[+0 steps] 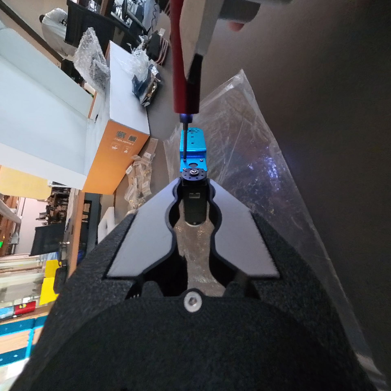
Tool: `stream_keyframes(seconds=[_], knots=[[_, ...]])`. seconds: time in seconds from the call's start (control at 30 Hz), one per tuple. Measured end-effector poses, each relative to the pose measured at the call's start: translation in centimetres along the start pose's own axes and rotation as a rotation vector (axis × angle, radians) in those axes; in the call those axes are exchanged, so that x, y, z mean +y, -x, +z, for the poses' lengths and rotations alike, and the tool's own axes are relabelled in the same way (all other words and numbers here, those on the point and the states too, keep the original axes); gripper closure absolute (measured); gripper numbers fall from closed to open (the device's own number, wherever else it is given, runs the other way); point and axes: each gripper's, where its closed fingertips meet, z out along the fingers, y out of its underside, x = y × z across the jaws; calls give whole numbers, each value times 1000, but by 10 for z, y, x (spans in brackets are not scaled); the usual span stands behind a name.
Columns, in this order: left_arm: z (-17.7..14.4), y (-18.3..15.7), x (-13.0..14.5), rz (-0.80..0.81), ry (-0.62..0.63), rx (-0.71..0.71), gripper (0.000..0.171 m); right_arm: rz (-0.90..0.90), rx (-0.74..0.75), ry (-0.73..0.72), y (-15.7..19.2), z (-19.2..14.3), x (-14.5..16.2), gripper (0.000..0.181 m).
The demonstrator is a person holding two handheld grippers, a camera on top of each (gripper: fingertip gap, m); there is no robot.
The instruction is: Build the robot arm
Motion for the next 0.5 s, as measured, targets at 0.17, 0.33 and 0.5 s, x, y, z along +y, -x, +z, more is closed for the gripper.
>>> stream_keyframes(seconds=[0.17, 0.33, 0.5], knots=[[-1, 1, 3, -137, -8, -22, 151, -84, -14, 71, 1, 7, -8, 160], [-3, 2, 13, -247, -5, -28, 151, -177, -42, 140, 5, 22, -19, 159], [-3, 1, 27, -338, 13, -35, 151, -214, -90, 216, 8, 42, -27, 161]])
